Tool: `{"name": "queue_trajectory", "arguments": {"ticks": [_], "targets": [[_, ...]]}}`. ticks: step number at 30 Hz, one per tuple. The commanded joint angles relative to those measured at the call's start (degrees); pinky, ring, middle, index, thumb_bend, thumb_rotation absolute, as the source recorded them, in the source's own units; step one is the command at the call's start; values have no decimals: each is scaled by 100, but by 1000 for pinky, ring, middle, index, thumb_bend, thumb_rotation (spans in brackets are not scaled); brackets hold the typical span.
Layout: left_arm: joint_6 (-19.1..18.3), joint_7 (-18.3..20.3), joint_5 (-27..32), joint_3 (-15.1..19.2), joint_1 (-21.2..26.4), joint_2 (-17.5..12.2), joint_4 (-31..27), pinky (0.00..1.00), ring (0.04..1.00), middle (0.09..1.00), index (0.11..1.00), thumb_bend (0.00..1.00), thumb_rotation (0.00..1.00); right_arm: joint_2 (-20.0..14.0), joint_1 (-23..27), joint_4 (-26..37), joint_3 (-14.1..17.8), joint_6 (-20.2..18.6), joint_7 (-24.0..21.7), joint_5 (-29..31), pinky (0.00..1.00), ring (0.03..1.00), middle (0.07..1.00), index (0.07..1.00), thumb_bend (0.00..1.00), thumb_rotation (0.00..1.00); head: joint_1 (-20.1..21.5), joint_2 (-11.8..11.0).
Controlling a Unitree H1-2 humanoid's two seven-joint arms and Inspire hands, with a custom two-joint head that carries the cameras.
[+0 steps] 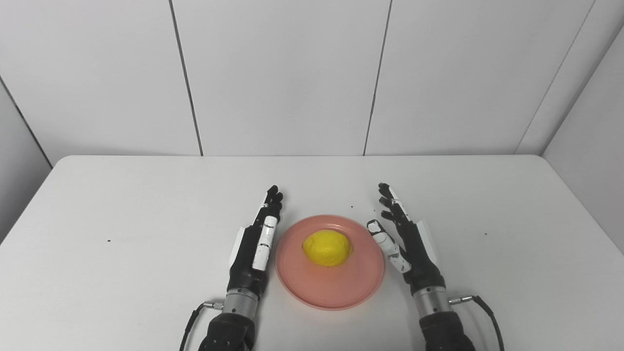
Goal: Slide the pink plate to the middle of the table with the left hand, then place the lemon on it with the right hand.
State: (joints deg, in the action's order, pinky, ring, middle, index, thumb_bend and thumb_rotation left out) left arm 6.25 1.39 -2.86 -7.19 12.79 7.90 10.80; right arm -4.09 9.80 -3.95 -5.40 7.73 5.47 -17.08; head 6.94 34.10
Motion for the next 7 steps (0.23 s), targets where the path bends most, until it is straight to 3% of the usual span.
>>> {"name": "queue_trajectory", "arguments": {"ticks": [1,7], "targets": [[117,-33,-64,23,-151,-101,27,996,998,991,981,530,1000,65,69,55,-11,107,-22,101,858,909,940,938,504,982,5,9],[140,-70,-127,16,-155,-113,22,995,995,989,984,532,1000,161,11,39,-4,201,-29,251,866,909,930,929,463,959,17,22]]}}
